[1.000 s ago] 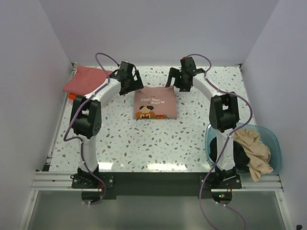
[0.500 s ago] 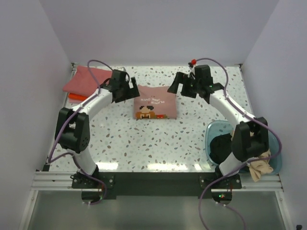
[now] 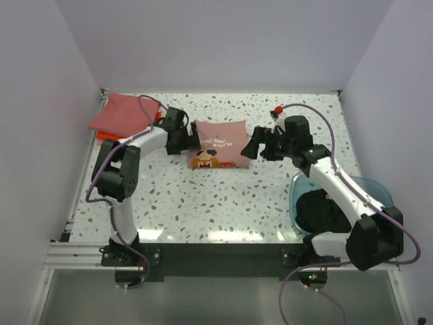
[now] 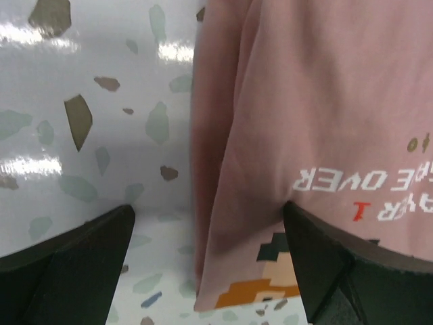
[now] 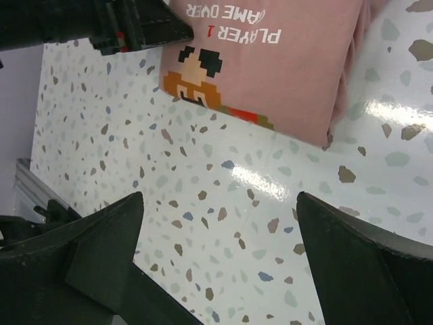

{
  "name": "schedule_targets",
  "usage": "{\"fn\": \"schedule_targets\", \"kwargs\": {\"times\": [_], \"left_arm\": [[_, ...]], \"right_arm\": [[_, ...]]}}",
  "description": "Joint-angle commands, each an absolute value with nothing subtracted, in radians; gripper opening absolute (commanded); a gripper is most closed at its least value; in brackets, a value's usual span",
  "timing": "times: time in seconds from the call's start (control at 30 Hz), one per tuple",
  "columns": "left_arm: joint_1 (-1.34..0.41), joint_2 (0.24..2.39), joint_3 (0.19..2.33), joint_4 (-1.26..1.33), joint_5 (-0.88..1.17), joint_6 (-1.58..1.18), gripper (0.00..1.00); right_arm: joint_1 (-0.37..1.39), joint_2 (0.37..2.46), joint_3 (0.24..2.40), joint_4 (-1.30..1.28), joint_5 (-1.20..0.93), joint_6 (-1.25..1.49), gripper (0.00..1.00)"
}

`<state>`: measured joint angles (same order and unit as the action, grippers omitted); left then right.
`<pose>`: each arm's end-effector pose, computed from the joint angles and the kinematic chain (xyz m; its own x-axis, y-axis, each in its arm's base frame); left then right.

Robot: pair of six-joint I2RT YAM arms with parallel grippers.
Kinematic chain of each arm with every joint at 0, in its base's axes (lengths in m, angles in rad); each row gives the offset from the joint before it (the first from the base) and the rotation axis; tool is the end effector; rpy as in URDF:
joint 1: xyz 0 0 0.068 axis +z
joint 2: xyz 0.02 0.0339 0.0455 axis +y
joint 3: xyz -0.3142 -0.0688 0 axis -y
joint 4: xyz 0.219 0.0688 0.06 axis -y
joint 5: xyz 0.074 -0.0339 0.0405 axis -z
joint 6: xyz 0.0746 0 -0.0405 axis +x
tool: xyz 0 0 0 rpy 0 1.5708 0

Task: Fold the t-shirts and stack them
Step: Fold the tshirt, then neatly place the folded tshirt to the corner

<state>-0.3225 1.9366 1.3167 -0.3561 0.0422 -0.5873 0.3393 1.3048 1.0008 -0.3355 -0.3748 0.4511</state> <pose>0.4056 -0.1389 0.2055 -0.8418 -0.3024 -0.4471 -0.1530 0.9280 -0.3396 0.2544 0.1187 0.3228 -0.7623 0.1612 -0.6269 -0.2827 0.7884 0.5464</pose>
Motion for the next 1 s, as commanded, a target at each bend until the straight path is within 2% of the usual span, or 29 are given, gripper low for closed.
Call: {"fn": "schedule_targets", "kwargs": {"times": [0.0,0.17,0.47,0.77,0.87,0.9,0.97], "left_arm": [[-0.331,1.985,1.384,-0.340,0.069,-0.549,1.00],[-0.351,2.054,1.445,-0.388,0.015,-0.538,1.00],[-0.360,2.157,1.529,-0.437,-0.069,-0.522,0.87],[-0.419,2.270,1.638,-0.518,-0.167,-0.471,0.61],[-0.446,2.296,1.658,-0.555,-0.213,-0.448,0.43],[-0.451,2.302,1.657,-0.561,-0.218,-0.440,0.28],[-0.451,2.306,1.664,-0.589,-0.261,-0.425,0.05]], "right_arm": [[0.337,1.230,0.979,-0.386,-0.338,0.399,0.99],[0.337,1.184,0.966,-0.437,-0.285,0.373,0.99],[0.337,1.155,0.965,-0.459,-0.275,0.345,0.99],[0.336,1.132,0.969,-0.480,-0.218,0.325,0.99],[0.336,1.105,0.963,-0.485,-0.190,0.322,0.99],[0.336,1.098,0.963,-0.486,-0.183,0.321,0.98],[0.336,1.079,0.959,-0.494,-0.160,0.313,0.99]]}}
